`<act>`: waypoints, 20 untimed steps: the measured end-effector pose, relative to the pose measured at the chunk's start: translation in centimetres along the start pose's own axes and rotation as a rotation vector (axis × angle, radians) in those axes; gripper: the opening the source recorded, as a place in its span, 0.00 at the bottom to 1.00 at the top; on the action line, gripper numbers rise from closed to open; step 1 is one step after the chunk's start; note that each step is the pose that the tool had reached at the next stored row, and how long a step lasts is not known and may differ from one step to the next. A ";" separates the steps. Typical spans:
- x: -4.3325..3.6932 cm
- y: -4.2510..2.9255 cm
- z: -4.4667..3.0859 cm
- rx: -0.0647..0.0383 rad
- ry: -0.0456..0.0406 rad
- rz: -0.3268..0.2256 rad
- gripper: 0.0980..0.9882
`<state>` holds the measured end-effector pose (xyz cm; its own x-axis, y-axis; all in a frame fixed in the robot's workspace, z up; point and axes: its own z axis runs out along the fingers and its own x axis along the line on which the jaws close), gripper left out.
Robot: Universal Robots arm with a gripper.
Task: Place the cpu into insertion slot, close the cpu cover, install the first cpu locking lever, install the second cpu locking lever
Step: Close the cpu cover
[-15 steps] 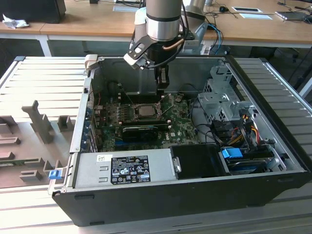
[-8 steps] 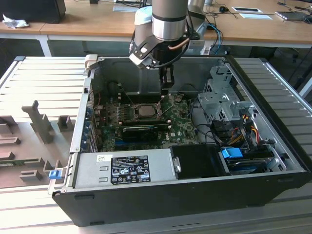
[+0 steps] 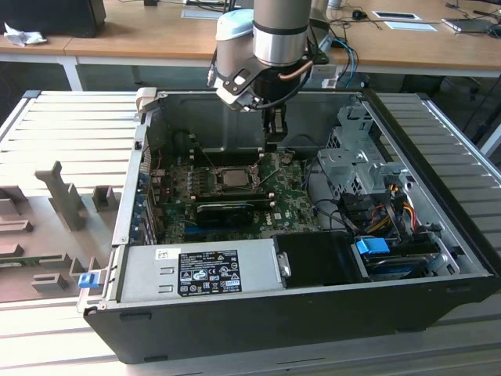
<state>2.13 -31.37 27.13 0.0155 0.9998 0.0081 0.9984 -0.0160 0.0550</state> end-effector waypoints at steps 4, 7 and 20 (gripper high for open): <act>0.01 0.40 0.02 0.000 -0.0001 0.000 0.01; 0.02 1.29 0.18 0.000 -0.0003 0.000 0.01; -0.63 2.22 2.00 0.002 0.0023 -0.054 0.01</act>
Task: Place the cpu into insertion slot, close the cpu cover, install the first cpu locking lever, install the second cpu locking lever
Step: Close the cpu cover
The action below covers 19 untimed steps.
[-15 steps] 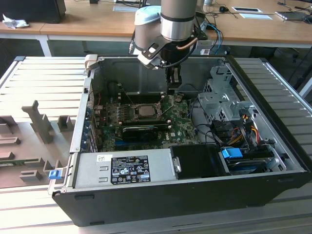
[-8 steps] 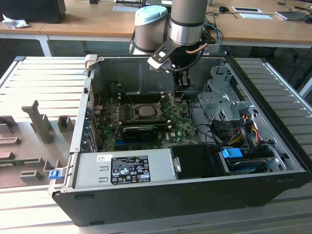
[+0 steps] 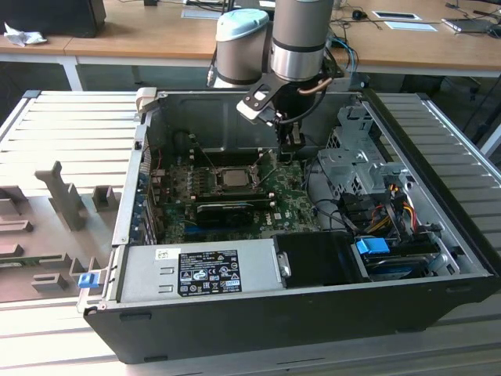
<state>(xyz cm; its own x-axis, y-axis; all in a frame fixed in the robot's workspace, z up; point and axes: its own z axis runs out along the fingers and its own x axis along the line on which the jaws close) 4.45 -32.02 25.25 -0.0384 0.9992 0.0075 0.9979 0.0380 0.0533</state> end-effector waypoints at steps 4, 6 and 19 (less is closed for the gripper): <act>0.01 -0.24 -0.01 0.000 0.0001 0.000 0.01; 0.01 -0.28 -0.01 0.000 0.0001 0.000 0.01; 0.07 -1.69 -0.09 0.000 0.0000 0.000 0.01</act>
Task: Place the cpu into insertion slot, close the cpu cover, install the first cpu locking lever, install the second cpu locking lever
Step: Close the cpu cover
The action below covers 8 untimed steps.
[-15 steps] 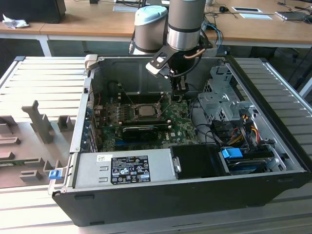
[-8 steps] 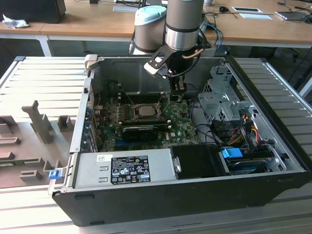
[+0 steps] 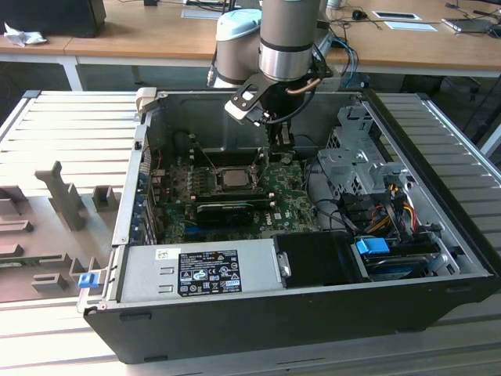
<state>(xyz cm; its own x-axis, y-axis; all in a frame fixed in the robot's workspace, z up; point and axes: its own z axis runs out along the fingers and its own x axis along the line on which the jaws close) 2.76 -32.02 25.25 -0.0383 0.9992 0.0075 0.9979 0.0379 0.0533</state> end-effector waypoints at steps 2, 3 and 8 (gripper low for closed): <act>0.01 -0.23 -0.01 0.000 0.0001 0.000 0.01; 0.02 -0.39 -0.02 0.000 0.0000 0.000 0.01; 0.05 -1.32 -0.07 0.000 0.0001 0.000 0.01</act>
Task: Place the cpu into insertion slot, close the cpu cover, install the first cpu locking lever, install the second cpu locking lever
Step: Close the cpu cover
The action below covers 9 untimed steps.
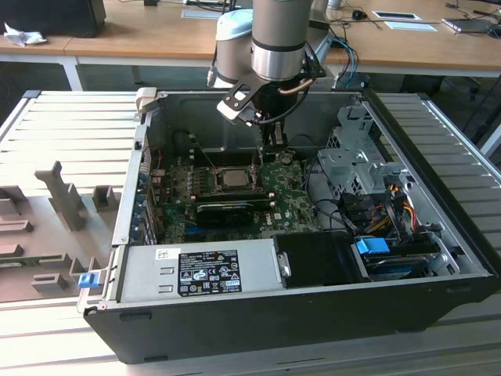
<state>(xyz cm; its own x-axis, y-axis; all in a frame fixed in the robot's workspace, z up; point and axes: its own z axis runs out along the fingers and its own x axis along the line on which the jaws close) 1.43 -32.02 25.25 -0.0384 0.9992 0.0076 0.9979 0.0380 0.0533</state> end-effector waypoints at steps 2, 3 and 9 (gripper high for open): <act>0.02 -0.42 -0.02 0.000 -0.0001 0.000 0.01; 0.02 -0.53 -0.03 0.000 -0.0001 0.000 0.01; 0.06 -1.32 -0.06 0.000 0.0001 0.000 0.01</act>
<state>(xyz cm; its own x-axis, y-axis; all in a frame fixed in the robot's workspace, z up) 0.10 -32.02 25.24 -0.0383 0.9992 0.0077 0.9979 0.0379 0.0534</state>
